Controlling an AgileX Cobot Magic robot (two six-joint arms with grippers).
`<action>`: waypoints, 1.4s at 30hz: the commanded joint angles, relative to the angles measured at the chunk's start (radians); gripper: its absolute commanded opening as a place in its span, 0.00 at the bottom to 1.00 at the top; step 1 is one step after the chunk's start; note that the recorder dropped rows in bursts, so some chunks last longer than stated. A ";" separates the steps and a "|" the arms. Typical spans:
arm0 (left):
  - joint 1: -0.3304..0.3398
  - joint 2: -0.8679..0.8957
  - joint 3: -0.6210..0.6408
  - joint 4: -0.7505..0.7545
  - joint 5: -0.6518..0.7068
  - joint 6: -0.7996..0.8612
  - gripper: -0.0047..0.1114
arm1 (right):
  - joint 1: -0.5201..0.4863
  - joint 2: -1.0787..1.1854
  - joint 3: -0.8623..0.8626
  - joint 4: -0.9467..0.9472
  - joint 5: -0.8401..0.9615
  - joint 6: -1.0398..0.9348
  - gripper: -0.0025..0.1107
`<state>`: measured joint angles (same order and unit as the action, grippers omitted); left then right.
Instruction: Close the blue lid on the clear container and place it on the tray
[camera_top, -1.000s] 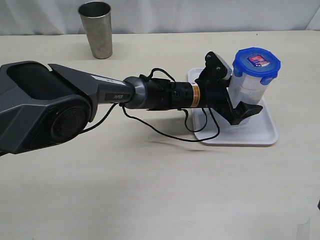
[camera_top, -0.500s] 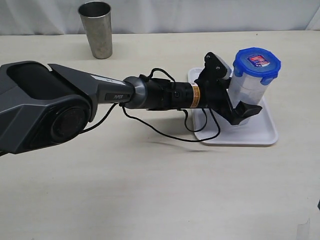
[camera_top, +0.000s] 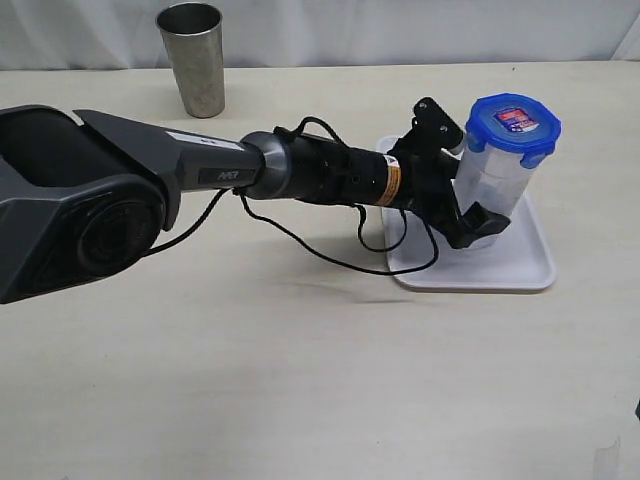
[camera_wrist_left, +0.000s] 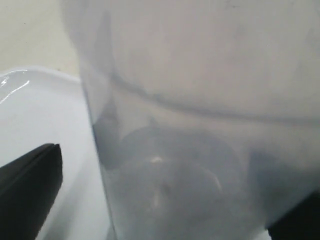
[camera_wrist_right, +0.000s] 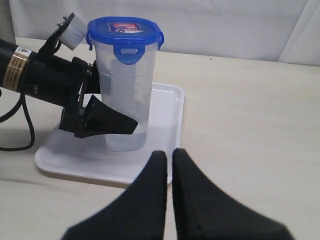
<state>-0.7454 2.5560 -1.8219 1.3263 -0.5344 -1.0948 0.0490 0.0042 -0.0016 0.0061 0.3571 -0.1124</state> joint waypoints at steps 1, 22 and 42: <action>0.006 -0.037 -0.004 0.034 0.001 -0.042 0.84 | -0.003 -0.004 0.002 0.003 -0.012 -0.004 0.06; 0.222 -0.043 0.044 0.368 -0.470 -0.201 0.84 | -0.003 -0.004 0.002 0.003 -0.012 -0.004 0.06; 0.283 -0.185 0.045 0.418 -0.673 -0.349 0.84 | -0.003 -0.004 0.002 0.003 -0.012 -0.004 0.06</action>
<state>-0.4694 2.4081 -1.7813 1.7475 -1.1766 -1.4218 0.0490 0.0042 -0.0016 0.0061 0.3571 -0.1124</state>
